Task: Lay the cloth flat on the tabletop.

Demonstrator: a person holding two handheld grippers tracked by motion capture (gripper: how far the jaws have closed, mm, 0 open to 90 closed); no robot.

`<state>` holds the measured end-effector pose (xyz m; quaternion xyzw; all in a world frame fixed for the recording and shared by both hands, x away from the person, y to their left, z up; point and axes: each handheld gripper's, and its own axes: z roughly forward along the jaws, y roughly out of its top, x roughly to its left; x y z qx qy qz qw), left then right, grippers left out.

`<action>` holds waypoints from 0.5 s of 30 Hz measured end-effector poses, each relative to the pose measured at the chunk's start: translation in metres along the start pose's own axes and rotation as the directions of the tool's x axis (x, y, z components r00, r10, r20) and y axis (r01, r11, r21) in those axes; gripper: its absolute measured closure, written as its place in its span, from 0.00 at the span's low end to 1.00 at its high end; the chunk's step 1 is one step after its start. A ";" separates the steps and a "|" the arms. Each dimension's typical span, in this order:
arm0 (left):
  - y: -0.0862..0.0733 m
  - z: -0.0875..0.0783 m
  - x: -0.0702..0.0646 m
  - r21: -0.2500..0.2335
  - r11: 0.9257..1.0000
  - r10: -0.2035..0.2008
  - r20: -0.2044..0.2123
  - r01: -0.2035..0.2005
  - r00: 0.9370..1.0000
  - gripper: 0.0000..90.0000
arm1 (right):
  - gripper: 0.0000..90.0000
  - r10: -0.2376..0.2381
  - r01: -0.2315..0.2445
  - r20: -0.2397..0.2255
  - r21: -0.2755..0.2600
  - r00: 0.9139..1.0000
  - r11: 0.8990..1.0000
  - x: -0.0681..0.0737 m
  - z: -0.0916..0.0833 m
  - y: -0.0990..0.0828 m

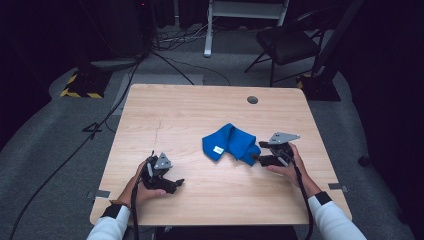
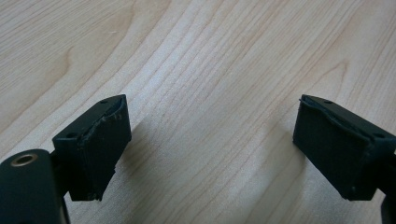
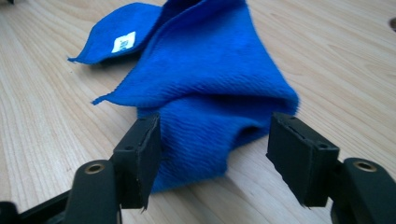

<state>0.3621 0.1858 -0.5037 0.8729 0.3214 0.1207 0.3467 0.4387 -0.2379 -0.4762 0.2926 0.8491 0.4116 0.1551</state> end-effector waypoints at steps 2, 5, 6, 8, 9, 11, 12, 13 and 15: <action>0.000 0.000 0.000 0.001 1.000 -0.001 -0.001 0.001 1.000 0.13 | 0.43 -0.013 0.013 -0.013 0.013 1.000 1.000 0.003 0.005 0.001; 0.000 0.000 0.000 0.001 1.000 -0.001 0.000 0.001 1.000 0.13 | 0.46 -0.023 0.024 -0.007 0.035 1.000 0.999 0.006 0.011 0.001; 0.000 0.000 0.000 0.001 1.000 0.000 -0.001 0.000 1.000 0.13 | 0.49 -0.035 0.035 -0.009 0.061 0.999 0.997 0.008 0.016 -0.001; 0.000 0.000 0.000 0.001 1.000 0.002 0.001 -0.002 1.000 0.13 | 0.53 -0.042 0.042 -0.011 0.088 0.999 0.995 0.009 0.019 -0.003; 0.000 0.000 0.000 0.001 1.000 0.001 0.001 -0.001 1.000 0.13 | 0.56 -0.039 0.040 -0.012 0.098 0.999 0.994 0.008 0.021 -0.004; 0.000 0.000 0.000 -0.001 1.000 0.001 0.002 -0.001 1.000 0.13 | 0.62 -0.023 0.026 -0.035 0.092 0.999 0.995 0.008 0.021 -0.005; 0.000 0.000 0.000 -0.001 1.000 0.001 0.002 -0.001 1.000 0.13 | 0.66 -0.022 0.026 -0.044 0.090 0.999 0.996 0.008 0.021 -0.005; 0.000 0.000 0.000 -0.001 1.000 0.001 0.002 -0.001 1.000 0.13 | 0.66 -0.022 0.026 -0.044 0.090 0.999 0.996 0.008 0.021 -0.005; 0.000 0.000 0.000 -0.001 1.000 0.000 0.001 0.000 1.000 0.13 | 0.77 -0.025 0.031 -0.067 0.085 0.997 0.996 0.010 0.020 -0.006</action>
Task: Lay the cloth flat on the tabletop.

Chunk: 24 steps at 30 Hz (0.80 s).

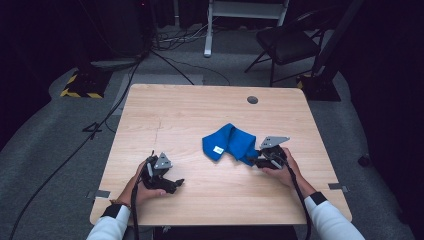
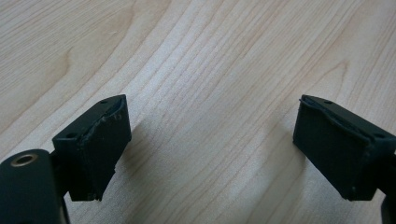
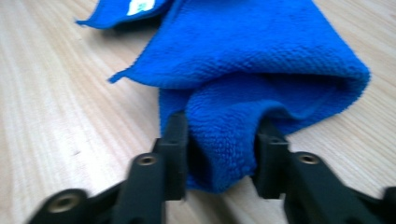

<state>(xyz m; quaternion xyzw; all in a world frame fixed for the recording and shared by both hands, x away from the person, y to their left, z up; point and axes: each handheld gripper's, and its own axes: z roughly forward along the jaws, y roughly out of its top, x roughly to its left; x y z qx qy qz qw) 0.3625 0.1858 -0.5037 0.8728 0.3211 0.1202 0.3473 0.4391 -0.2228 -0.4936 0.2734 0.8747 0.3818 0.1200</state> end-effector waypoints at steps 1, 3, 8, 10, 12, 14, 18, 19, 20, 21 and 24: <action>0.000 0.000 0.000 0.000 1.000 -0.002 -0.002 0.002 1.000 0.13 | 0.82 -0.010 0.010 -0.020 0.000 1.000 1.000 0.002 -0.001 -0.001; 0.000 0.000 0.000 0.000 1.000 -0.003 -0.003 0.003 1.000 0.13 | 0.84 -0.017 0.017 -0.025 0.001 1.000 1.000 0.004 -0.001 -0.001; 0.003 0.003 -0.003 0.001 1.000 -0.020 -0.014 0.020 1.000 0.13 | 0.90 -0.039 0.040 -0.086 0.004 0.996 0.999 0.010 -0.004 -0.004; 0.006 0.006 -0.007 0.000 1.000 -0.022 -0.016 0.022 1.000 0.13 | 0.90 -0.055 0.057 -0.122 0.009 0.991 0.998 0.017 -0.008 -0.006; 0.009 0.009 -0.010 0.000 1.000 -0.018 -0.012 0.018 1.000 0.13 | 0.91 -0.071 0.074 -0.141 0.014 0.987 0.997 0.021 -0.010 -0.008; 0.010 0.010 -0.012 0.000 1.000 -0.014 -0.011 0.014 1.000 0.13 | 0.91 -0.078 0.083 -0.153 0.022 0.985 0.996 0.026 -0.013 -0.010; 0.016 0.015 -0.018 0.001 1.000 0.000 0.000 0.000 1.000 0.13 | 0.91 -0.088 0.095 -0.167 0.031 0.982 0.995 0.031 -0.018 -0.013; 0.018 0.017 -0.020 0.002 1.000 -0.002 0.003 0.002 1.000 0.13 | 0.91 -0.089 0.096 -0.170 0.031 0.981 0.995 0.033 -0.019 -0.014; 0.019 0.018 -0.022 0.000 1.000 0.005 0.006 -0.005 1.000 0.13 | 0.91 -0.091 0.098 -0.174 0.031 0.981 0.995 0.034 -0.020 -0.015; 0.020 0.019 -0.023 -0.001 1.000 0.011 0.010 -0.011 1.000 0.13 | 0.91 -0.090 0.096 -0.175 0.031 0.980 0.995 0.037 -0.022 -0.017; 0.024 0.023 -0.027 0.000 1.000 0.019 0.019 -0.019 1.000 0.13 | 0.91 -0.105 0.114 -0.183 0.038 0.978 0.993 0.046 -0.029 -0.022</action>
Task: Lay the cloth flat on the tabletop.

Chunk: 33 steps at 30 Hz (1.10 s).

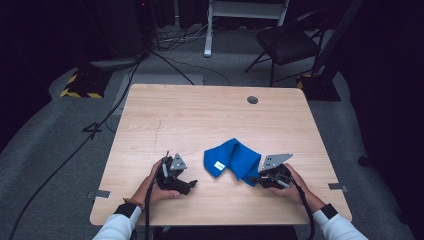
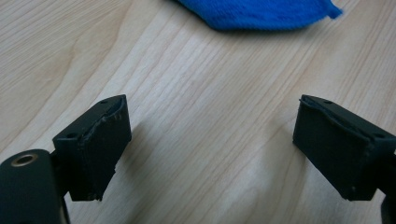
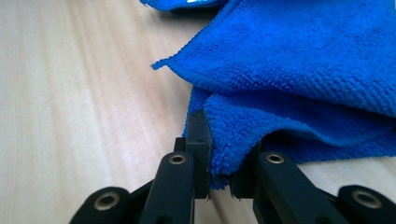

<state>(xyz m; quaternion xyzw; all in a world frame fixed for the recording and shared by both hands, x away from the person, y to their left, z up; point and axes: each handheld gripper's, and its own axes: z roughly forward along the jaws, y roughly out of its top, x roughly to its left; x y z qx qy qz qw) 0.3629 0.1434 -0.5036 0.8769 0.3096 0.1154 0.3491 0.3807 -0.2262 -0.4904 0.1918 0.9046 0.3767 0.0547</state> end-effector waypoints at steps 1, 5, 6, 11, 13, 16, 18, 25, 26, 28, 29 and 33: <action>0.001 0.001 -0.001 0.000 1.000 0.007 0.005 -0.007 1.000 0.13 | 0.91 0.000 0.000 0.000 0.000 1.000 1.000 0.000 0.000 0.000; 0.008 0.007 -0.004 -0.001 1.000 0.026 0.023 -0.026 0.999 0.13 | 0.91 0.007 -0.007 -0.013 0.000 1.000 1.000 0.011 -0.006 -0.007; 0.010 0.009 -0.004 0.001 0.999 0.033 0.027 -0.033 0.999 0.13 | 0.91 0.007 -0.007 -0.013 0.000 1.000 1.000 0.011 -0.006 -0.007; 0.021 0.020 -0.008 0.008 0.999 0.051 0.040 -0.051 0.998 0.09 | 0.73 0.005 -0.006 0.053 0.003 0.999 1.000 0.016 -0.015 -0.015; 0.022 0.020 -0.009 0.014 0.998 0.053 0.039 -0.054 0.998 0.09 | 0.63 0.002 -0.003 0.087 0.006 0.996 1.000 0.014 -0.018 -0.014; 0.024 0.019 -0.011 0.035 0.999 0.038 0.031 -0.039 0.999 0.11 | 0.56 0.002 -0.002 0.094 -0.002 0.996 1.000 0.013 -0.020 -0.013; 0.025 0.017 -0.015 0.035 0.998 0.042 0.031 -0.043 0.999 0.17 | 0.51 0.004 -0.003 0.106 -0.011 0.994 1.000 0.012 -0.024 -0.012; 0.033 0.017 -0.025 0.014 0.997 0.074 0.058 -0.075 0.996 0.19 | 0.41 0.021 -0.008 0.173 -0.075 0.985 0.997 0.011 -0.040 -0.010; 0.035 0.016 -0.027 0.002 0.997 0.081 0.060 -0.081 0.995 0.20 | 0.41 0.026 -0.011 0.182 -0.083 0.983 0.997 0.010 -0.042 -0.009; 0.039 0.016 -0.030 -0.015 0.996 0.093 0.070 -0.092 0.993 0.22 | 0.41 0.019 0.002 0.202 -0.104 0.979 0.995 0.011 -0.044 -0.007; 0.042 0.016 -0.032 -0.023 0.995 0.102 0.068 -0.100 0.993 0.23 | 0.41 0.016 0.007 0.203 -0.113 0.979 0.994 0.011 -0.045 -0.006; 0.049 0.019 -0.043 -0.035 0.989 0.149 0.082 -0.147 0.985 0.23 | 0.42 -0.003 0.027 0.205 -0.117 0.979 0.993 0.015 -0.043 -0.002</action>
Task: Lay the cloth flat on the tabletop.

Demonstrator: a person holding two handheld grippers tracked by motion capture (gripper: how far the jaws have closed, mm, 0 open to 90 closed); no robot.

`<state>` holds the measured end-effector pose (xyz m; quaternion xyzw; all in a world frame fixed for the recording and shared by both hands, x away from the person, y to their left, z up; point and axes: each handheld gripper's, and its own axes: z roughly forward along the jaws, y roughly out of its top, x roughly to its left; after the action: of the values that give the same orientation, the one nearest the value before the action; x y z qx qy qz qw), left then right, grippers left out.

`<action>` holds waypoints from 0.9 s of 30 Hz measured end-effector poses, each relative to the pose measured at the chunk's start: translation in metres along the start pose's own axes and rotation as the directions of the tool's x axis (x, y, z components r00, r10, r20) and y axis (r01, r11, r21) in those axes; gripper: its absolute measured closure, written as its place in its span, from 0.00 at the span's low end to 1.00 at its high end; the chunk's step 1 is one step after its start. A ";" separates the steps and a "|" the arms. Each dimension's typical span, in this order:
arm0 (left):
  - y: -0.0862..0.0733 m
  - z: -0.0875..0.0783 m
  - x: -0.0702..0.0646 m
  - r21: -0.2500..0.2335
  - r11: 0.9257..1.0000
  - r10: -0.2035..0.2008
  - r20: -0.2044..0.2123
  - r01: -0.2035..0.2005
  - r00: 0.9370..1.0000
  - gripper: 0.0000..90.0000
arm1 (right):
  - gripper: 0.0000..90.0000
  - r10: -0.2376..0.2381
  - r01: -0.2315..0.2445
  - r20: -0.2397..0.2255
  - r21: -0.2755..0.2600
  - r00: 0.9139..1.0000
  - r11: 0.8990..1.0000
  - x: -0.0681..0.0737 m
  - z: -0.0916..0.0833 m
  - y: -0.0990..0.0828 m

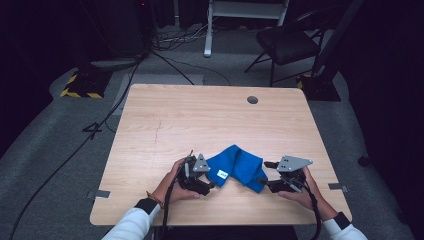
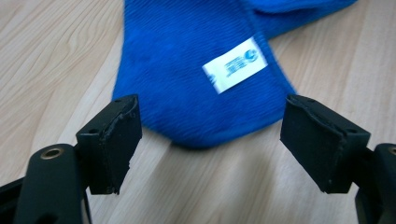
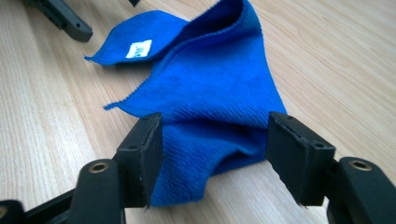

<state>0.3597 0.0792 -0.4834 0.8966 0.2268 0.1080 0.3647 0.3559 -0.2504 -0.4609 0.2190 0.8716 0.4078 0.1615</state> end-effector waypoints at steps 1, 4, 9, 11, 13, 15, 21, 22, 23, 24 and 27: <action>0.002 0.001 -0.002 0.002 1.000 0.001 0.005 -0.001 1.000 0.24 | 0.42 -0.007 0.007 -0.002 -0.003 1.000 1.000 0.001 0.001 0.001; 0.008 0.001 -0.008 -0.005 0.999 0.032 0.021 -0.032 0.999 0.25 | 0.43 -0.024 0.024 -0.018 -0.010 1.000 1.000 0.005 0.004 0.003; 0.013 0.005 -0.018 -0.001 0.997 0.073 0.055 -0.073 0.996 0.27 | 0.45 -0.046 0.045 -0.036 -0.029 0.998 0.999 0.011 0.007 0.008; 0.012 0.008 -0.020 0.016 0.996 0.083 0.066 -0.084 0.994 0.28 | 0.45 -0.065 0.064 -0.062 -0.017 0.996 0.998 0.016 0.013 0.011; 0.012 0.011 -0.019 0.025 0.997 0.073 0.071 -0.075 0.995 0.31 | 0.45 -0.072 0.071 -0.071 -0.011 0.995 0.997 0.017 0.015 0.011; 0.013 0.013 -0.018 0.024 0.996 0.081 0.096 -0.084 0.992 0.40 | 0.45 -0.093 0.093 -0.088 0.005 0.992 0.996 0.022 0.023 0.013; 0.011 0.017 -0.018 0.047 0.995 0.082 0.097 -0.087 0.992 0.46 | 0.45 -0.122 0.126 -0.117 0.023 0.986 0.992 0.028 0.032 0.015; 0.011 0.016 -0.017 0.045 0.995 0.084 0.103 -0.089 0.991 0.51 | 0.44 -0.141 0.146 -0.129 0.031 0.982 0.989 0.030 0.034 0.015; 0.011 0.016 -0.017 0.044 0.995 0.087 0.107 -0.092 0.991 0.51 | 0.44 -0.141 0.146 -0.129 0.031 0.982 0.989 0.030 0.034 0.015; 0.011 0.016 -0.017 0.044 0.994 0.090 0.106 -0.095 0.990 0.52 | 0.44 -0.148 0.153 -0.140 0.024 0.979 0.988 0.032 0.035 0.015; 0.010 0.015 -0.017 0.049 0.994 0.092 0.100 -0.097 0.991 0.55 | 0.42 -0.171 0.176 -0.148 0.020 0.974 0.984 0.037 0.035 0.017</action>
<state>0.3537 0.0554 -0.4877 0.9200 0.1687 0.0751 0.3456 0.3451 -0.1992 -0.4731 0.1144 0.9035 0.3926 0.1285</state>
